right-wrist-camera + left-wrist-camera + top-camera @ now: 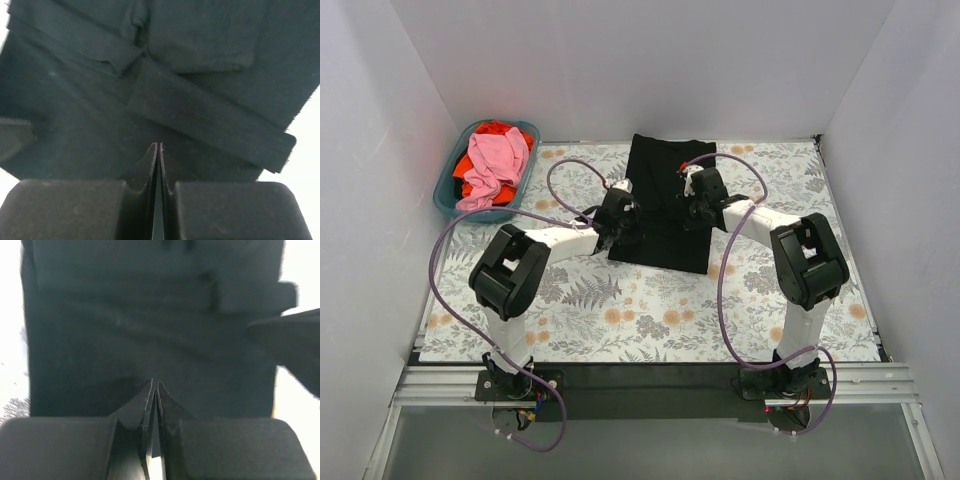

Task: Fold and stack the t-shirts
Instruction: Fold the tshirt

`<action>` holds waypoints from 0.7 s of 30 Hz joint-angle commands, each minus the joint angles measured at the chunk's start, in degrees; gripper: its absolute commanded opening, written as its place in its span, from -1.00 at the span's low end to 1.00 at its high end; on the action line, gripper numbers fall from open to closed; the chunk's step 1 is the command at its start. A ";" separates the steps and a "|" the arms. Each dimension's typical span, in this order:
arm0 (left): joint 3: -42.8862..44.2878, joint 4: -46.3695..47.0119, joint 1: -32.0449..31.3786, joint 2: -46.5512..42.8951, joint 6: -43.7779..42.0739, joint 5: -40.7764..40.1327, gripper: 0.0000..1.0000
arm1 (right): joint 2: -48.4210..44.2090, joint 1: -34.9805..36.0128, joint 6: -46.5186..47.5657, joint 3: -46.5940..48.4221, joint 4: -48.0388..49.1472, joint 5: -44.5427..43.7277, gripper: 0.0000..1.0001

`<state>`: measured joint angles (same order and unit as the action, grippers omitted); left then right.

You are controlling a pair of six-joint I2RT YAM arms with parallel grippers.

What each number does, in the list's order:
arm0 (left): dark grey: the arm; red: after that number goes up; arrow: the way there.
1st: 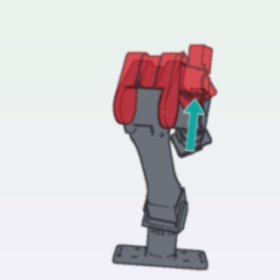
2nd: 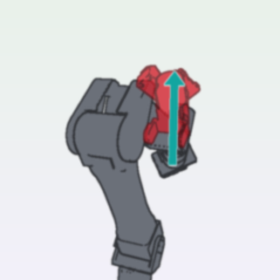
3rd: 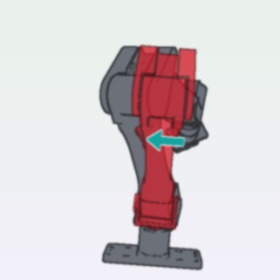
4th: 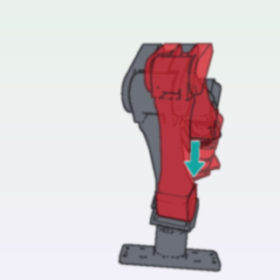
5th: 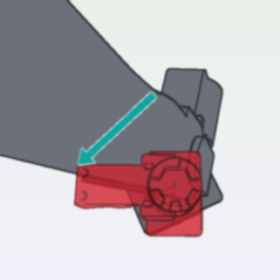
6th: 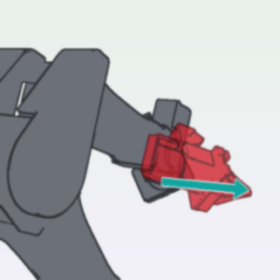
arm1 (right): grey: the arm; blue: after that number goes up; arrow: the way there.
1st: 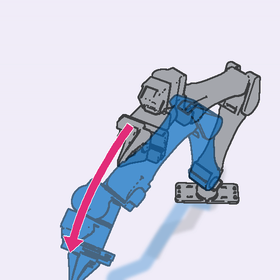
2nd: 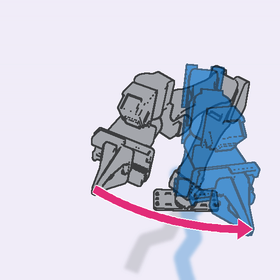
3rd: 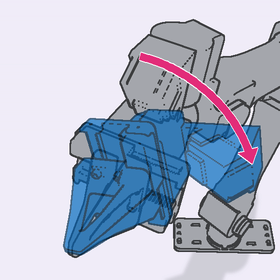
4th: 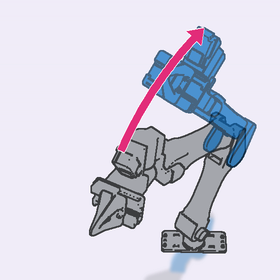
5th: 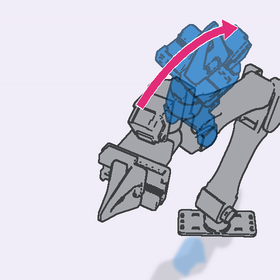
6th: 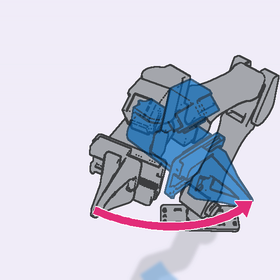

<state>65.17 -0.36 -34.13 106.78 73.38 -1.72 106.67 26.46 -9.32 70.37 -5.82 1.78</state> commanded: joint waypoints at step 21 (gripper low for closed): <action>-23.84 -5.53 -3.84 -11.58 13.26 9.79 -0.86 | 15.50 -2.29 8.09 25.95 2.84 -7.68 -0.54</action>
<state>46.54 3.77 -35.33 98.70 83.68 4.82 123.61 24.51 -3.88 92.16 -4.27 -6.26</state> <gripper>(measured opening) 0.058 0.220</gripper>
